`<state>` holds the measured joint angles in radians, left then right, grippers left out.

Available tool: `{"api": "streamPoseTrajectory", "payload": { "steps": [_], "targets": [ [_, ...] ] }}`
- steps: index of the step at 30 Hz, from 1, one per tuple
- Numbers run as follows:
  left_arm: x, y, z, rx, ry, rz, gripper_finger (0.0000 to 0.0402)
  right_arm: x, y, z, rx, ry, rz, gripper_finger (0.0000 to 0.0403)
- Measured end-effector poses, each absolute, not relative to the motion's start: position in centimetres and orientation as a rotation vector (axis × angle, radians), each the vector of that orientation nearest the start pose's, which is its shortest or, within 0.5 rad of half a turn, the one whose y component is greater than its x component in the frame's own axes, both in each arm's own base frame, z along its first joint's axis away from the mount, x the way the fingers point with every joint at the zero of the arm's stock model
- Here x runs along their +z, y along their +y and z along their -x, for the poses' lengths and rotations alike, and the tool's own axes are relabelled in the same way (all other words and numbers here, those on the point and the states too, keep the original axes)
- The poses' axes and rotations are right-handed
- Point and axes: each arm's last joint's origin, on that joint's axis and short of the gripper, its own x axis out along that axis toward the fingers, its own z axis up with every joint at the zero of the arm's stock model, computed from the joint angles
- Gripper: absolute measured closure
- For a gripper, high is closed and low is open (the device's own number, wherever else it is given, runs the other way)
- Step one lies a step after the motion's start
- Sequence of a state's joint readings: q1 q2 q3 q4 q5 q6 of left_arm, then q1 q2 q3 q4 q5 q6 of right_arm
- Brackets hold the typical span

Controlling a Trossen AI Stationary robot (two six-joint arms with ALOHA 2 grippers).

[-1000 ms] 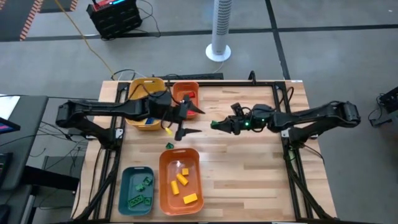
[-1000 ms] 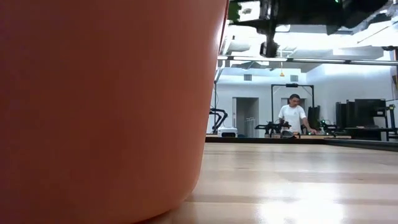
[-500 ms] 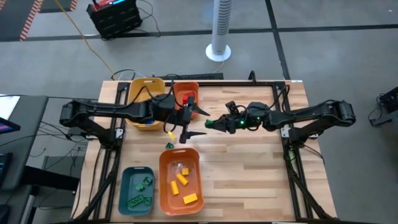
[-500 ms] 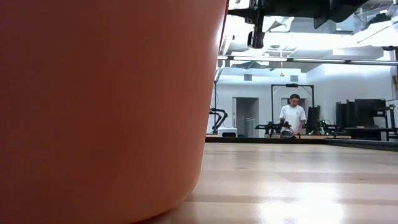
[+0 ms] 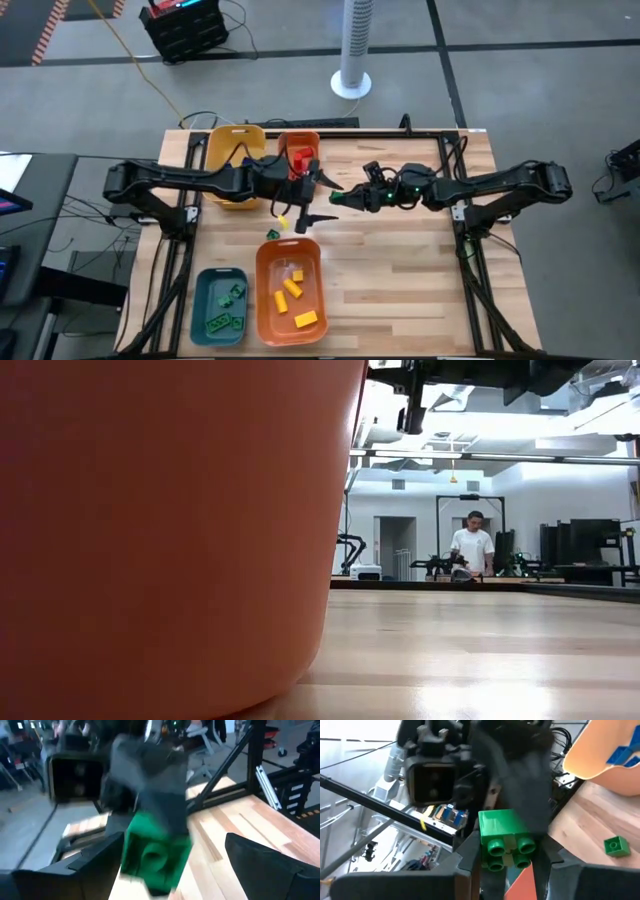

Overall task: Sort blocks
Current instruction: Put the green game piece into the blue bin

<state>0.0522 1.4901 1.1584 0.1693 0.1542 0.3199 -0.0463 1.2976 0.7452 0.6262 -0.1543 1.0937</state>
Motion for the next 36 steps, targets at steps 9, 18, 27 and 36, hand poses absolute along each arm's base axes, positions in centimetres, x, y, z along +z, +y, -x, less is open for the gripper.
{"api": "streamPoseTrajectory", "payload": {
  "steps": [9, 18, 27, 36],
  "targets": [
    [32.7, 0.4, -34.6, -0.111, 0.143, -0.389, 0.0213, 28.4, -0.8, -28.5, 0.122, 0.033, -1.106, 0.0289],
    [32.7, 0.3, -34.6, -0.118, 0.144, -0.348, 0.0271, 28.2, -0.9, -28.5, 0.110, 0.042, -1.138, 0.0215],
    [32.7, 0.3, -34.6, -0.126, 0.143, -0.325, 0.0271, 28.2, -2.1, -28.4, 0.066, 0.027, -1.157, 0.0101],
    [33.3, 0.5, -34.1, -0.109, 0.141, -0.283, 0.0271, 28.4, -3.4, -27.9, 0.078, 0.055, -1.152, 0.0097]
  ]
}}
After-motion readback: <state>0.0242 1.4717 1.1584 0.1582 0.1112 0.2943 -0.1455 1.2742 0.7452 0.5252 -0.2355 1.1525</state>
